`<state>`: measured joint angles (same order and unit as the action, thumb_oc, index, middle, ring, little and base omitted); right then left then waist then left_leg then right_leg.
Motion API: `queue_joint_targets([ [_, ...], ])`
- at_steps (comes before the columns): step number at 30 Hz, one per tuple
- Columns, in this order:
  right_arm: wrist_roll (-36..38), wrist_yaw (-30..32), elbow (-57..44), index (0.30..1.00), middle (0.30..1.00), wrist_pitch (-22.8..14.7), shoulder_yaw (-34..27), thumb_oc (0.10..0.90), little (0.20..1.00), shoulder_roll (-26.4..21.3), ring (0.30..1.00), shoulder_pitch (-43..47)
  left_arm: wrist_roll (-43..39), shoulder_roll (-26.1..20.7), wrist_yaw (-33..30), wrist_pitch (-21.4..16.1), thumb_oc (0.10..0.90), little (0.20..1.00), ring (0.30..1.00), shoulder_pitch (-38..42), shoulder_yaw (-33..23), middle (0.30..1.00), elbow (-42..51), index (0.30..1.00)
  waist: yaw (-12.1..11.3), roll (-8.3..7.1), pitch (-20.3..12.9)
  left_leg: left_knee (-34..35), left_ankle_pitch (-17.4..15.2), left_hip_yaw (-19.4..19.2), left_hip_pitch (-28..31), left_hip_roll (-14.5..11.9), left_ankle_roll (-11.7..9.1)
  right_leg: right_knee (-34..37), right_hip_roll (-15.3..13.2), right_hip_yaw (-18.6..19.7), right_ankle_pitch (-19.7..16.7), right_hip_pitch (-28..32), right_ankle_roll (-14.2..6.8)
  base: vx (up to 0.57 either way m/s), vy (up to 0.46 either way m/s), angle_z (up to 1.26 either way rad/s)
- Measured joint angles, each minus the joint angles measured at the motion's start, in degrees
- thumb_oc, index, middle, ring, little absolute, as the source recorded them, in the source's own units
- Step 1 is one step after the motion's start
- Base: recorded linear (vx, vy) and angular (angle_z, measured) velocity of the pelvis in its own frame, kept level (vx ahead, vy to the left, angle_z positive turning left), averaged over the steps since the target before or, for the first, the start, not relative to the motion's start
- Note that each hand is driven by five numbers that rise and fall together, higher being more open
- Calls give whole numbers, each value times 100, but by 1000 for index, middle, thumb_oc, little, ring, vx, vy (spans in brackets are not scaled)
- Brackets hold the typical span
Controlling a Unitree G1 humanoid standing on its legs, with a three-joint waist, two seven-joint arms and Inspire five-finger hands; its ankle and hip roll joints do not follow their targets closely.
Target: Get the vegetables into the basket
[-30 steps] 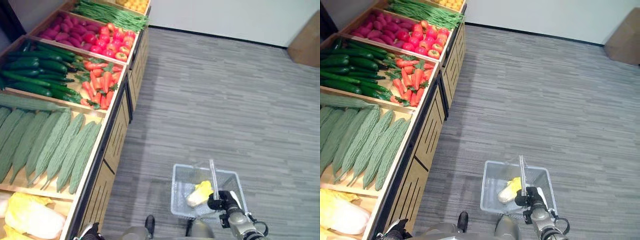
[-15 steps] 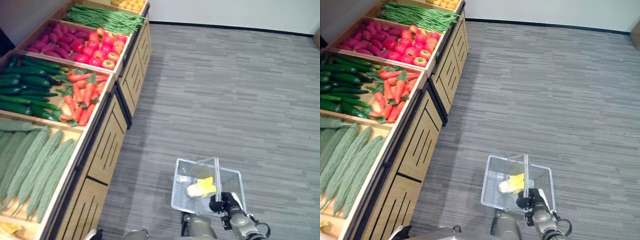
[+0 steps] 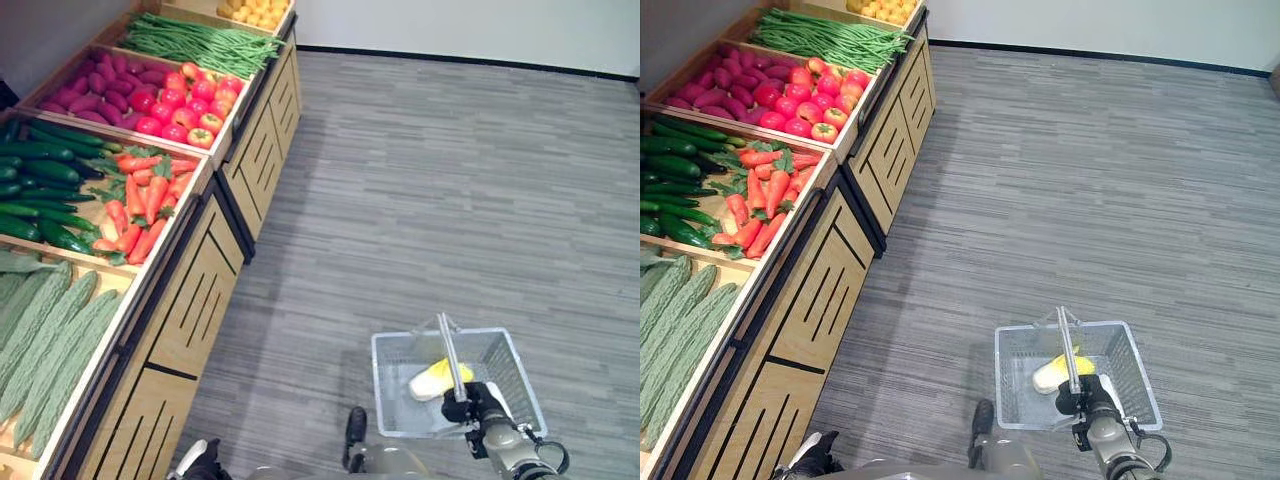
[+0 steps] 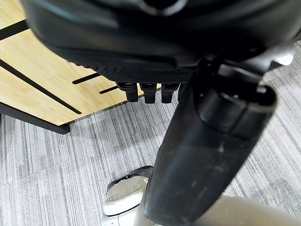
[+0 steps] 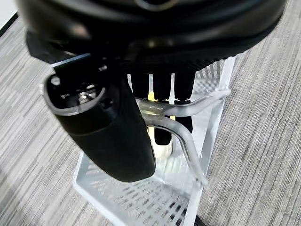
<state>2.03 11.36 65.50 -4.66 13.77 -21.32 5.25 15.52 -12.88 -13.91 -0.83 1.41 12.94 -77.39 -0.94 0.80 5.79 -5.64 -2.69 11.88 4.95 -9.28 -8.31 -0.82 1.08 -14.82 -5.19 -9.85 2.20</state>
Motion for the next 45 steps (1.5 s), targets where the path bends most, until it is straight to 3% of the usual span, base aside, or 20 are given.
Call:
queue_joint_targets([
  [3,-1,-1,3,300,300,-3,14,400,300,0,300,-128,2,-2,1,-2,900,1000,1000,-36,4,1000,-42,1000,-50,27,-199,90,-1,1,-47,-13,1,-43,-2,0,1,-115,0,8,-22,0],
  [9,-121,-100,-76,300,300,7,36,400,300,0,300,-131,5,-35,4,7,900,1000,1000,-64,3,1000,-127,1000,-107,29,-185,-33,20,181,-352,-40,7,-227,38,-86,38,-425,49,37,-104,11],
  [11,-157,-116,-289,300,300,8,58,400,300,-14,300,-127,21,-133,-2,-7,900,1000,1000,16,50,1000,-58,1000,-106,-155,-26,-1019,24,186,-970,179,3,-22,-78,-94,77,-365,24,30,-55,27],
  [13,-174,-103,-326,300,300,7,70,400,300,-36,300,-103,22,-144,11,6,900,1000,1000,14,108,1000,-54,1000,-242,-221,93,-1628,74,148,-1244,262,24,137,-57,-92,82,-202,24,57,-36,16],
  [14,-176,-102,-330,300,300,6,76,400,300,-47,300,-106,23,-145,11,5,900,1000,1000,15,123,1000,-34,1000,-259,-299,149,-1805,77,155,-1326,298,11,188,-66,-92,83,-176,26,155,-21,24],
  [15,-187,-85,-339,300,300,5,78,400,300,-58,300,16,29,-108,19,-32,900,1000,1000,-19,121,1000,-17,1000,-311,-383,236,-1568,41,37,-1551,585,129,623,-120,-35,252,-80,-176,191,13,7],
  [16,-201,-99,-364,300,300,-13,67,400,300,-201,300,177,33,33,5,-58,900,1000,1000,-7,117,1000,1,1000,-376,-73,268,-985,-42,-65,-1652,327,142,-99,8,-103,466,-387,-33,251,93,48],
  [17,-218,-58,-360,300,300,27,-23,400,300,-342,300,270,117,8,50,-62,900,1000,1000,66,354,1000,112,1000,-305,-21,491,-339,-237,-193,-1767,355,-81,-1873,-219,66,1199,-688,358,168,88,40],
  [18,-224,-57,-260,300,300,90,-5,400,300,-319,300,391,150,-1,54,-58,900,1000,1000,36,493,1000,176,1000,-370,-10,549,-39,-134,-182,-1853,454,15,-1771,-169,56,1081,-624,342,260,145,40],
  [20,-246,-20,-296,300,300,74,76,400,300,-212,300,531,153,-46,59,-51,900,1000,1000,27,504,1000,150,1000,-521,-132,639,179,124,-342,-2000,742,164,-1175,-133,284,820,-393,68,232,131,-44],
  [21,-368,-26,-380,300,300,42,202,400,300,-129,300,556,152,-54,78,-20,900,1000,1000,-24,493,1000,54,1000,-648,-270,696,358,350,-346,-2009,969,267,-546,-50,662,669,-62,-67,231,168,-93],
  [24,-448,-25,-649,300,300,-12,210,400,300,-85,300,453,171,-48,97,-2,900,1000,1000,-154,435,1000,45,1000,-728,-243,673,350,585,-490,-1858,897,428,-86,-30,787,662,253,-51,196,170,-88],
  [26,-450,-20,-723,300,300,-24,211,400,300,-99,300,279,251,-66,95,2,900,1000,1000,-186,431,1000,26,1000,-692,-209,585,215,615,-486,-1746,867,492,-21,-103,691,575,337,70,165,199,-39],
  [27,-451,4,-712,300,300,-5,135,400,300,-121,300,57,257,-56,99,0,900,1000,1000,-127,438,1000,6,1000,-516,-84,416,-57,520,-531,-1654,804,651,-86,-184,573,513,325,52,187,244,-29],
  [28,-449,8,-689,300,300,1,95,400,300,-118,300,20,261,-51,100,-6,900,1000,1000,-130,443,1000,14,1000,-491,-40,324,15,456,-550,-1539,790,729,-192,-208,608,507,246,22,171,223,-24],
  [32,-443,-48,-605,300,300,34,74,400,300,27,300,-162,267,-190,28,-75,900,1000,1000,12,447,1000,189,1000,-439,-94,97,395,574,-957,-1272,1075,1062,-722,-701,891,831,203,-522,82,102,-29],
  [35,-435,-43,-540,300,300,46,61,400,300,182,300,-146,265,-334,9,-70,900,1000,1000,112,451,1000,219,1000,-445,-178,34,405,569,-982,-1247,1188,1076,-825,-930,961,936,393,-737,70,95,0],
  [38,-443,-99,-525,300,300,40,109,400,300,337,300,-71,266,-498,2,-63,900,1000,1000,216,466,1000,221,1000,-476,-329,14,412,568,-1007,-1236,1374,1077,-509,-1145,1016,753,843,-1151,41,47,-1],
  [40,-444,-143,-446,300,300,34,295,400,300,381,300,108,267,-521,4,-30,900,1000,1000,189,461,1000,195,1000,-559,-414,54,534,585,-1064,-1187,1388,1096,-144,-1142,942,760,1021,-1183,55,43,-13],
  [45,-443,-157,-202,300,300,24,292,400,300,488,300,30,269,-459,23,-29,900,1000,1000,-63,462,1000,94,1000,-564,-602,-2,878,677,-1021,-1077,1282,1015,-37,-1033,926,770,1036,-1159,41,15,-1],
])
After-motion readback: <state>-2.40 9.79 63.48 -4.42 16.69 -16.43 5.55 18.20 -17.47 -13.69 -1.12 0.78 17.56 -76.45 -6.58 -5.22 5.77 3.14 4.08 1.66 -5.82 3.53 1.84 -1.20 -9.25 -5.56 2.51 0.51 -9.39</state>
